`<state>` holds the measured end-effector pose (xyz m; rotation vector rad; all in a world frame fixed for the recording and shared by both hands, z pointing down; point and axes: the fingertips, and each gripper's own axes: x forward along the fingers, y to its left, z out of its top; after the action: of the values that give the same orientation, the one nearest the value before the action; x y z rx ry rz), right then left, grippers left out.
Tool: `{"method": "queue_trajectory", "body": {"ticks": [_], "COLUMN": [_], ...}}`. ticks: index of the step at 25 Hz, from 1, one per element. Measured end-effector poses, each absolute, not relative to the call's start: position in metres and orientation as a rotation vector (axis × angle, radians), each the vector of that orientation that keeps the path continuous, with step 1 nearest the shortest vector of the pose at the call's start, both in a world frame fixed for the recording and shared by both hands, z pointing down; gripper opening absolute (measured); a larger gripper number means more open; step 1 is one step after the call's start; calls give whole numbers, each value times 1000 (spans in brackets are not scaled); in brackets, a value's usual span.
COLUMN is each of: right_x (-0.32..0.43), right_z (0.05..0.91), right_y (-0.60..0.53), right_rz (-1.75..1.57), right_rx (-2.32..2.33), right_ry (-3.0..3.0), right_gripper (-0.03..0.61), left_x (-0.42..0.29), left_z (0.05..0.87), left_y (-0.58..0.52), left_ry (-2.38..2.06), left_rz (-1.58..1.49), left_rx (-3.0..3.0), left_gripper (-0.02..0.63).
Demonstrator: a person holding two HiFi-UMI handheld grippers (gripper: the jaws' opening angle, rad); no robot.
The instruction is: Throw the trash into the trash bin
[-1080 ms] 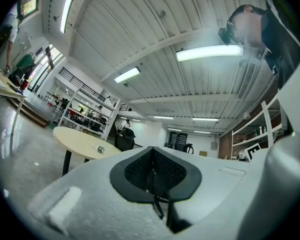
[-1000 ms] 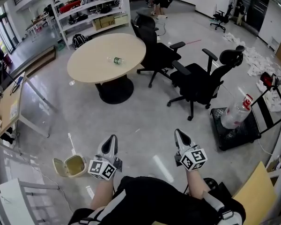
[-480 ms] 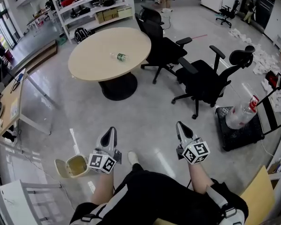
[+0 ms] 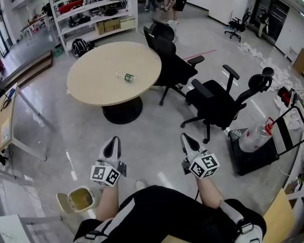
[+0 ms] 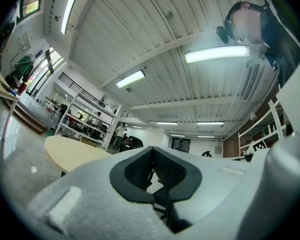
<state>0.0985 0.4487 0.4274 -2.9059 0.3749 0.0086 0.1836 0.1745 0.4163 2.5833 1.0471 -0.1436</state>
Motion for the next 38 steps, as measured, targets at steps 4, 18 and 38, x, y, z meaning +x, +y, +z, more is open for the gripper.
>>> {"method": "queue_trajectory", "body": {"ticks": [4, 18, 38], "right_x": [133, 224, 421], "right_z": [433, 452, 452], "right_y": [434, 343, 380], "right_rz": [-22, -103, -71], "right_rx": [-2914, -2831, -2749], "right_ry": [372, 534, 692], "right_gripper": [5, 5, 5], "left_x": [211, 266, 408], "left_z": [425, 443, 422], "left_y": [152, 97, 120], "left_ry": [1022, 932, 819], "left_rz": [-122, -42, -119], "left_rx": [2568, 2557, 2719], "left_gripper": [3, 3, 3]}}
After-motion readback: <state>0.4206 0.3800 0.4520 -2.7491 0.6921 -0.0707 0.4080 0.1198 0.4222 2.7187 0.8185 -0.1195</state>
